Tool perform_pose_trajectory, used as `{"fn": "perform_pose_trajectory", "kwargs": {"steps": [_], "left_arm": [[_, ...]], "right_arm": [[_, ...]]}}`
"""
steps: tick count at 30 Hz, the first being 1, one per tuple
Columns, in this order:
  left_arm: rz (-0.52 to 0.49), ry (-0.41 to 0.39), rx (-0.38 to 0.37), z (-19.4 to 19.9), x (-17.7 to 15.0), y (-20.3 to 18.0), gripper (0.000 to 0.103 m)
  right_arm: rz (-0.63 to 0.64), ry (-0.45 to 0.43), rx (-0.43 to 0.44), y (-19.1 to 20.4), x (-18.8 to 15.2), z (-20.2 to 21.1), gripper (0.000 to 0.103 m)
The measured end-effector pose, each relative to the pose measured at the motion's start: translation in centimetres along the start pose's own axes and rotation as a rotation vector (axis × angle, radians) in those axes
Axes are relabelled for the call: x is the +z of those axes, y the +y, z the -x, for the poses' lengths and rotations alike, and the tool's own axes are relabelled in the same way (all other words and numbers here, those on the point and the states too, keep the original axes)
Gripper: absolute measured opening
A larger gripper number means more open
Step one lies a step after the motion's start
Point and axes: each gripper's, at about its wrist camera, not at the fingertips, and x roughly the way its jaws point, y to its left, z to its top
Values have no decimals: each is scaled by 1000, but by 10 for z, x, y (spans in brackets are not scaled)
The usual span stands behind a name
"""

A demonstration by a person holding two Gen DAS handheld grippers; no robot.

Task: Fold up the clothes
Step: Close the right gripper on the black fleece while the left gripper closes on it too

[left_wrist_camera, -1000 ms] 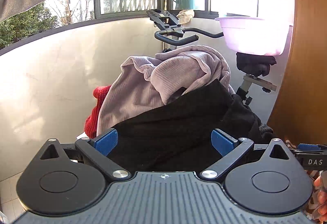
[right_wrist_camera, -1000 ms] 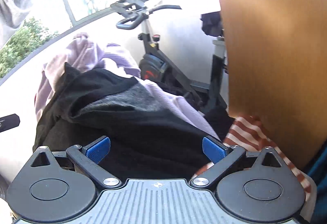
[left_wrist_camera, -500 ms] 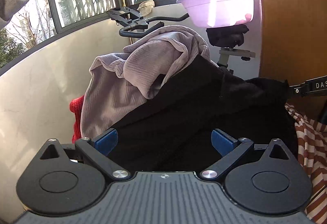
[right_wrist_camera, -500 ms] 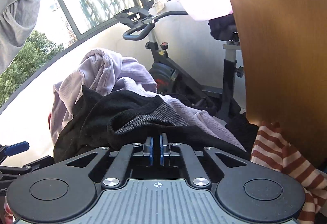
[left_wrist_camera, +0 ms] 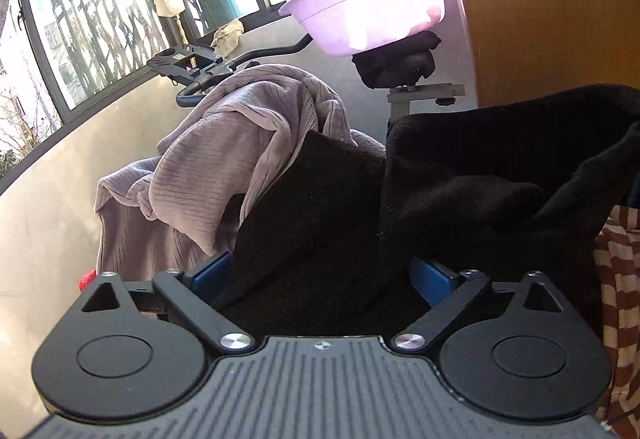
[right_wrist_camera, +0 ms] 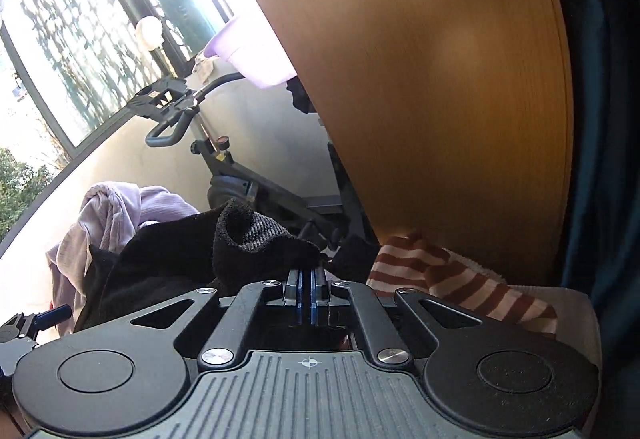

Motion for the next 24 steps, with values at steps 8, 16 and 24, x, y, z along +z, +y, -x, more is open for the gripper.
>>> {"fn": "perform_pose_trajectory", "kwargs": {"steps": [8,16,24], "left_arm": [[8,-19,-25,30,2,1,14],[180,-147,-103,88,28,16,13],[421,-288,-55,130,46,62,12]], "right_arm": [[76,108,28,16,-20,-28,55],[174,144,125,43,-23,-51,71],[129,71,270,63,33,-15,9]]}}
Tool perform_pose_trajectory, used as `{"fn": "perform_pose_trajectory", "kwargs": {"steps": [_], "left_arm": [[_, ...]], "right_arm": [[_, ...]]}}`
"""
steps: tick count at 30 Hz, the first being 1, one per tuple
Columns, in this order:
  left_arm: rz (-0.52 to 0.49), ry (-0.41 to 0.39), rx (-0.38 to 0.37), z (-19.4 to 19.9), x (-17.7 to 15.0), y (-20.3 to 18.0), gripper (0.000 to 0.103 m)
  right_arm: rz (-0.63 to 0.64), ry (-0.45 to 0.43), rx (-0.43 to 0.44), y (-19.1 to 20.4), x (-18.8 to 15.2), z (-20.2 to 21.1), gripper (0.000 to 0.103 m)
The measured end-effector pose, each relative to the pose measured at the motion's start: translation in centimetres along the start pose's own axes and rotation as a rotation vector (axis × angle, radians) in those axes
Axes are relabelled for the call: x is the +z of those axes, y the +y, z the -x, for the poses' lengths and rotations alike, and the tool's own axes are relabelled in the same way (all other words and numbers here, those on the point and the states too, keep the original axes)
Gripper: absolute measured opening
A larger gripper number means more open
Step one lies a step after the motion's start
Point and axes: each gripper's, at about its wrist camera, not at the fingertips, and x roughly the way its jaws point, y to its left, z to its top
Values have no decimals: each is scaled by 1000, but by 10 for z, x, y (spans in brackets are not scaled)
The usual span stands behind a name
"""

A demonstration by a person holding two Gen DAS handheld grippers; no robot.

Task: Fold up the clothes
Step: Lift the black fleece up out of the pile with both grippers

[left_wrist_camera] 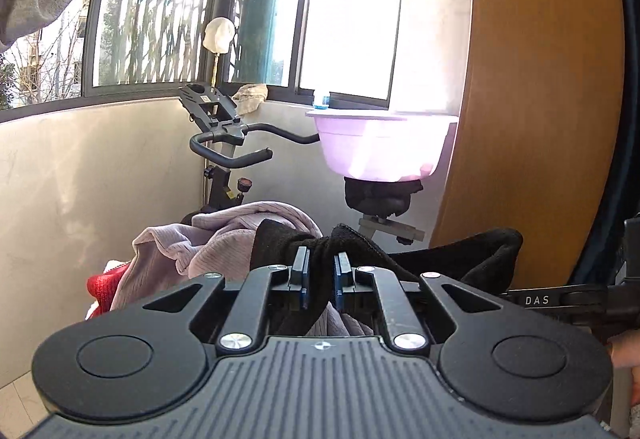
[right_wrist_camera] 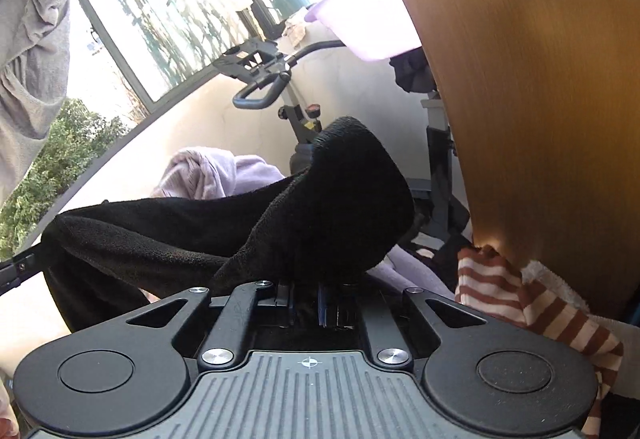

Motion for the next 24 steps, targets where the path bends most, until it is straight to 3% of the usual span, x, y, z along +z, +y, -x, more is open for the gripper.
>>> {"fn": "perform_pose_trajectory", "kwargs": {"steps": [5,8,13,17,24], "left_arm": [[-5,-190,73,31,54,15,12],[23,-323,94,61,94,20,12],[7,-525,91,123,134,15,12],[33,-515,56,146,128,11,12],[60,-422,67,159,76,2,12]], "right_arm": [[49,-143,163,47,63,37,8],[100,-255,251,81,99,65,8],[147,-453,412,115,153,133,8],[163,-469,404,109,166,170,8],[51,-365,228,48,130,187,8]]}}
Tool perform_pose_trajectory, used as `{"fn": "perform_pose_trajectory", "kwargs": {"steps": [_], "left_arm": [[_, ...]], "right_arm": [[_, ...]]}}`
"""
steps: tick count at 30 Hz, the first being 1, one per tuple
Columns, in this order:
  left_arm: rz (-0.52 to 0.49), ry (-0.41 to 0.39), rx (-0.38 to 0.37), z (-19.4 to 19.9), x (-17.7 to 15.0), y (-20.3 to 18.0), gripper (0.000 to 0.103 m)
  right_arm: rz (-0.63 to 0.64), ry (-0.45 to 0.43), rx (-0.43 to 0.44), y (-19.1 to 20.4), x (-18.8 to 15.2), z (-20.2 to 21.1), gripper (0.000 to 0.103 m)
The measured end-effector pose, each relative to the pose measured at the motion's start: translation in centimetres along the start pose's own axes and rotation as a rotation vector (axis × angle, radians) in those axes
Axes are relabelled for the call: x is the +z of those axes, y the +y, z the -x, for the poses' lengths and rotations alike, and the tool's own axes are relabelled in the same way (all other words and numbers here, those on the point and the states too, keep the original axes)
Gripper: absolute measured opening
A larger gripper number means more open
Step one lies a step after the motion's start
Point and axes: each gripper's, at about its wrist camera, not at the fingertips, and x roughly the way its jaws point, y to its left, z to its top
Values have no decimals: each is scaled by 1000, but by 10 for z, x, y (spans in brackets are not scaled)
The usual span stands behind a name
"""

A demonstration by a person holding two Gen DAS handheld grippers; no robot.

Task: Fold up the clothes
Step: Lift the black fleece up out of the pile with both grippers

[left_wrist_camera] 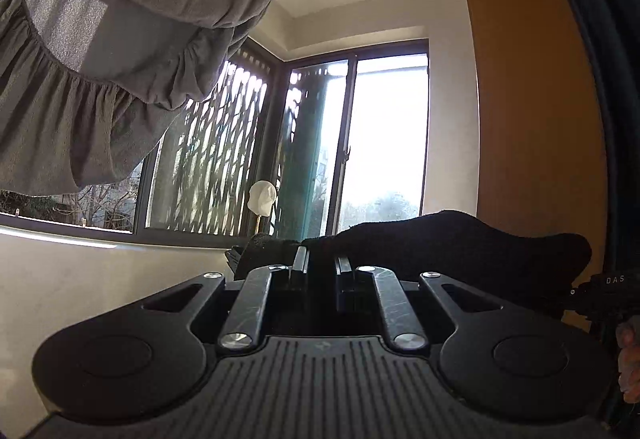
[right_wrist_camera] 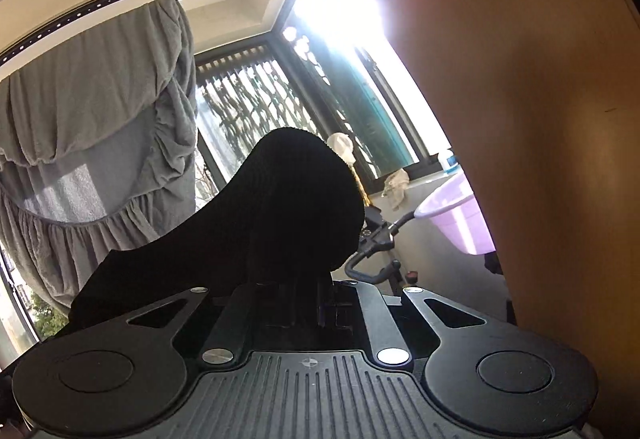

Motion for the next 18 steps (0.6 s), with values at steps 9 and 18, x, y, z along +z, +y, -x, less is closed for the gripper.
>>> {"fn": "perform_pose_trajectory", "kwargs": {"steps": [9,18], "left_arm": [[99,-105,-109,7,29,-2,12],[154,304,-48,-87,-60,14,12]], "right_arm": [[32,-159,114,30,6,42,8],[111,112,38,16,-23,-3,8]]}}
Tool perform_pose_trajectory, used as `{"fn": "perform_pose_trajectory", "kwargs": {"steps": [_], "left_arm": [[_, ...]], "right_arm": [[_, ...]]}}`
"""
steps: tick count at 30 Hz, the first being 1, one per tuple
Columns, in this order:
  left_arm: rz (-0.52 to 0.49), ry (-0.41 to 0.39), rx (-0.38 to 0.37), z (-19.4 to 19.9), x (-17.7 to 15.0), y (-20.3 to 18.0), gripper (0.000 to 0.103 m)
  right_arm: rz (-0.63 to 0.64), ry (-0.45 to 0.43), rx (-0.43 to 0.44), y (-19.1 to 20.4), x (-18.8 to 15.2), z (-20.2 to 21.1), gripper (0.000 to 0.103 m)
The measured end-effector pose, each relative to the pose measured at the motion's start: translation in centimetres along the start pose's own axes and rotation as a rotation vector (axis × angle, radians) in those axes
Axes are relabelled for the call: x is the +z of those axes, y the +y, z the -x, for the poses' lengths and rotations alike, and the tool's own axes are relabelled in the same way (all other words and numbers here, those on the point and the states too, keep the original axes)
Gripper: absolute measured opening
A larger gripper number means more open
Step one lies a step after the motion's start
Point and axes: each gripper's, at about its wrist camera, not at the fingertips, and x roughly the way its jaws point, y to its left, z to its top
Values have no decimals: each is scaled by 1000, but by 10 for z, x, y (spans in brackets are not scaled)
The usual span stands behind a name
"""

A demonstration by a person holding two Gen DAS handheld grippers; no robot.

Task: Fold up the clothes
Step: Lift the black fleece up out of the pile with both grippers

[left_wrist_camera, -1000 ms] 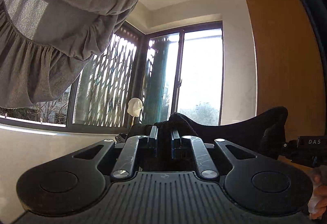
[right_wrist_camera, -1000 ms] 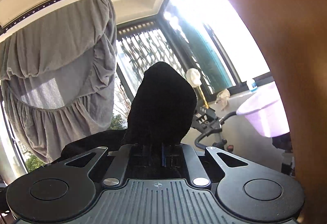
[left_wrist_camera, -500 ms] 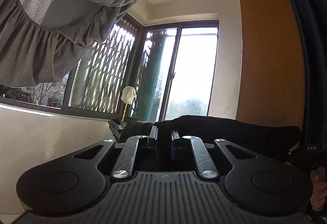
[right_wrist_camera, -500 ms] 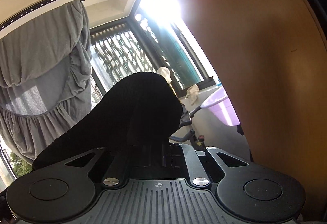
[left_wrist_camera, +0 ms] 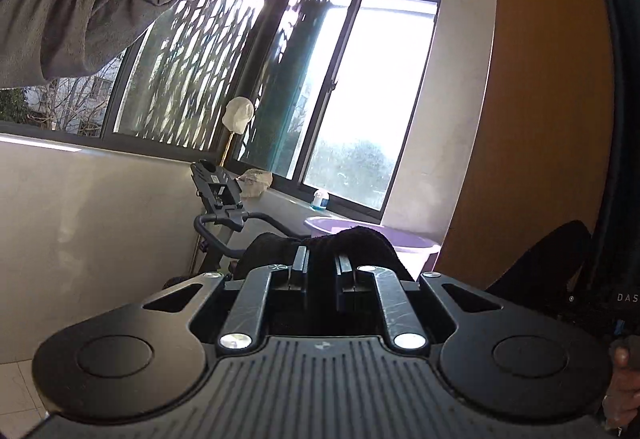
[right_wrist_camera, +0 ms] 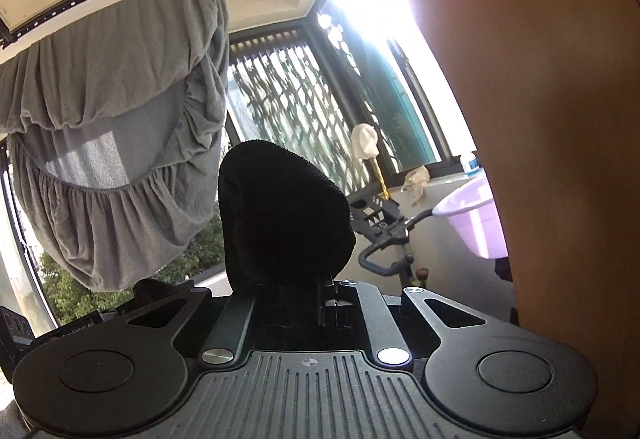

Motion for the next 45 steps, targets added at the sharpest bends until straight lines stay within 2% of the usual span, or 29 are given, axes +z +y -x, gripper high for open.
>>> {"fn": "perform_pose_trajectory", "kwargs": {"steps": [3,5,8,10,11,12,13,14,16,19,23,26,27,28,29,30,31,32,34,36,38,41,45], "left_arm": [[16,183,134,-64,-54,24,12],[22,279,198,-90,-87,36,12],[27,381,222,-109,-125,44,13],[29,445,210,-113,-142,43,20],[35,480,200,-114,-149,42,27],[46,496,186,-113,-153,43,53],[57,490,170,-108,-156,43,71],[68,484,154,-103,-159,43,74],[81,494,111,-96,-163,42,77],[78,530,75,-97,-173,38,87],[49,592,106,-110,-195,32,88],[34,598,119,-115,-207,25,83],[20,595,121,-113,-207,22,63],[12,596,127,-111,-205,21,33],[4,596,132,-108,-203,19,17],[6,592,126,-105,-201,19,16],[26,575,104,-98,-195,21,15],[42,555,92,-89,-189,23,15],[61,503,72,-68,-174,22,10],[86,417,36,-42,-155,19,10],[107,305,-26,-14,-128,12,10],[73,153,-105,17,-91,-1,10],[77,-49,-273,48,-46,-17,10]], "right_arm": [[-34,200,-133,-35,-61,-46,8],[-36,307,-236,-56,-104,-75,8],[-90,429,-353,-88,-161,-98,8],[-123,449,-397,-99,-180,-99,12],[-140,458,-420,-105,-190,-100,16],[-155,465,-439,-110,-198,-100,32],[-161,459,-441,-112,-201,-97,43],[-166,454,-443,-113,-204,-93,46],[-179,442,-444,-117,-209,-87,70],[-217,443,-399,-122,-213,-82,90],[-170,495,-362,-119,-218,-100,99],[-104,545,-393,-116,-235,-127,99],[-82,560,-403,-115,-240,-135,98],[-58,560,-409,-114,-244,-141,95],[-35,559,-411,-112,-246,-146,92],[-12,558,-403,-110,-246,-149,71],[4,559,-393,-108,-245,-151,34],[6,563,-387,-105,-241,-150,25],[-15,506,-374,-94,-222,-137,17],[-30,425,-341,-80,-199,-118,16],[-46,329,-301,-64,-170,-95,15],[-70,170,-234,-40,-125,-58,14],[-49,-23,-185,-8,-74,-11,14]]}}
